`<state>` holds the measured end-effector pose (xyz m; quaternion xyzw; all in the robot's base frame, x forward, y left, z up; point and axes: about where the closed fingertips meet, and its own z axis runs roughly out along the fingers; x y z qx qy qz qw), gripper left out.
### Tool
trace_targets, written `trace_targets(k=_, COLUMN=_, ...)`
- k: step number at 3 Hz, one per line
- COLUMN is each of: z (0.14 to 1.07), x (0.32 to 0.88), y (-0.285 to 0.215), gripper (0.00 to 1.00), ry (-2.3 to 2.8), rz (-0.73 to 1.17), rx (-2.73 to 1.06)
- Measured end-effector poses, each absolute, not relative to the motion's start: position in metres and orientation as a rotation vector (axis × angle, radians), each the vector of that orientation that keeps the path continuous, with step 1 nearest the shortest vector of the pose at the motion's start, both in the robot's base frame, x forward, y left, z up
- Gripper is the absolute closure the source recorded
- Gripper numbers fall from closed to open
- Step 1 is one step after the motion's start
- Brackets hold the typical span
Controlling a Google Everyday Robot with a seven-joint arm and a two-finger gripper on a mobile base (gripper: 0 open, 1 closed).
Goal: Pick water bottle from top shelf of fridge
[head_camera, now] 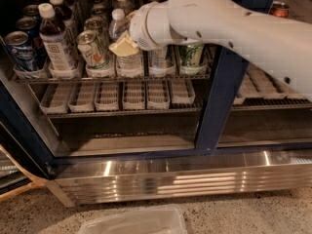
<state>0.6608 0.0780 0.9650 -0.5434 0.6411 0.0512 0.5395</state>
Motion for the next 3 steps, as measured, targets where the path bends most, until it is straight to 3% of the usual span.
trace_targets(k=2, z=0.980, x=0.628, y=0.084, gripper=1.00, ry=1.493, rz=0.256, rx=-1.332)
trace_targets(k=3, z=1.014, x=0.576, y=0.090, gripper=1.00, ry=1.450, rz=0.454, rx=-1.281)
